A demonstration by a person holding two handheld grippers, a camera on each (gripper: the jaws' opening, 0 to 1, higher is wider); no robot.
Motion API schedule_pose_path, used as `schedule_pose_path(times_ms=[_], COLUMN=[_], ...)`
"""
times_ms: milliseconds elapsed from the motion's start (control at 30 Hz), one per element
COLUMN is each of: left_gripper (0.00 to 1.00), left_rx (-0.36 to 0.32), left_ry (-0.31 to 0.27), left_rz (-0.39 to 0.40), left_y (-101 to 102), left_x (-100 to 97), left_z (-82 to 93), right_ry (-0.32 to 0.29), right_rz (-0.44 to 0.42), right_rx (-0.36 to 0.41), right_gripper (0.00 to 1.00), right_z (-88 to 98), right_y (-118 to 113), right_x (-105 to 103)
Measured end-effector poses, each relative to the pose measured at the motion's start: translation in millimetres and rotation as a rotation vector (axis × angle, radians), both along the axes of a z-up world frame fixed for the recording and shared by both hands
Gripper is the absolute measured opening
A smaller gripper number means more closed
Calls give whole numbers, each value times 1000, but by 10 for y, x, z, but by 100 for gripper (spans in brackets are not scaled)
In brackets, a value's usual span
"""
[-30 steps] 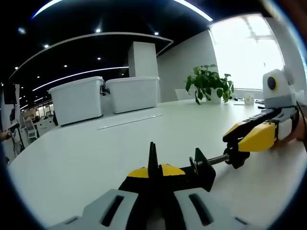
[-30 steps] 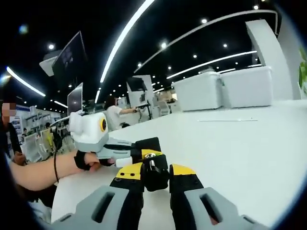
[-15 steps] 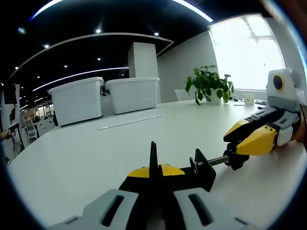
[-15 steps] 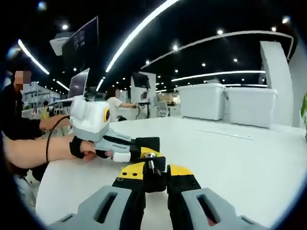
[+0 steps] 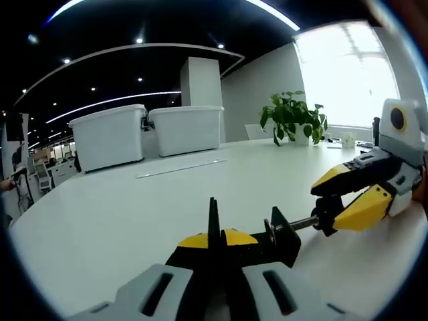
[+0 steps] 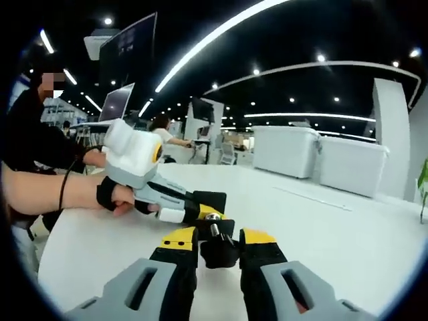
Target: Clamp the fixed fixture on the desktop, loosen the retaining clip, secure it to the edge of the desk, and tighten the retaining clip.
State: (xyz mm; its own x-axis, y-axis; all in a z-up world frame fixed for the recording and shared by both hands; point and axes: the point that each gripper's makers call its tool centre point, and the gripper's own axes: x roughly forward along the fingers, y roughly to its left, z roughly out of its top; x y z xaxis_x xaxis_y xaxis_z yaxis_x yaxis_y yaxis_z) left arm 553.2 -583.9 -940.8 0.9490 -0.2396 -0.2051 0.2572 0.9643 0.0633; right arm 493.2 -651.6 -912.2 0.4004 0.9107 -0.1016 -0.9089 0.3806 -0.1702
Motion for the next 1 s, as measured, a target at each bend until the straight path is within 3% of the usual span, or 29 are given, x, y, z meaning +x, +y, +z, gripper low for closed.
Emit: schedule_pose_path(times_ms=[300, 467, 733, 900, 1000], left_gripper=[5, 5, 5, 6, 6], left_rx=[1, 1, 2, 4, 5], left_ry=[-1, -2, -2, -4, -4], left_rz=[-5, -7, -4, -5, -4], left_y=[-8, -11, -5, -6, -12], left_x=[5, 5, 7, 14, 1], left_z=[4, 5, 4, 5, 2], right_ry=[62, 50, -48, -274, -285], right_rz=[-28, -19, -16, -49, -49], right_rx=[-5, -18, -62, -171, -180], right_gripper=[27, 26, 26, 25, 25], right_z=[-74, -94, -87, -43, -62], right_y=[-37, -27, -11, 2, 6], right_x=[96, 80, 56, 62, 57])
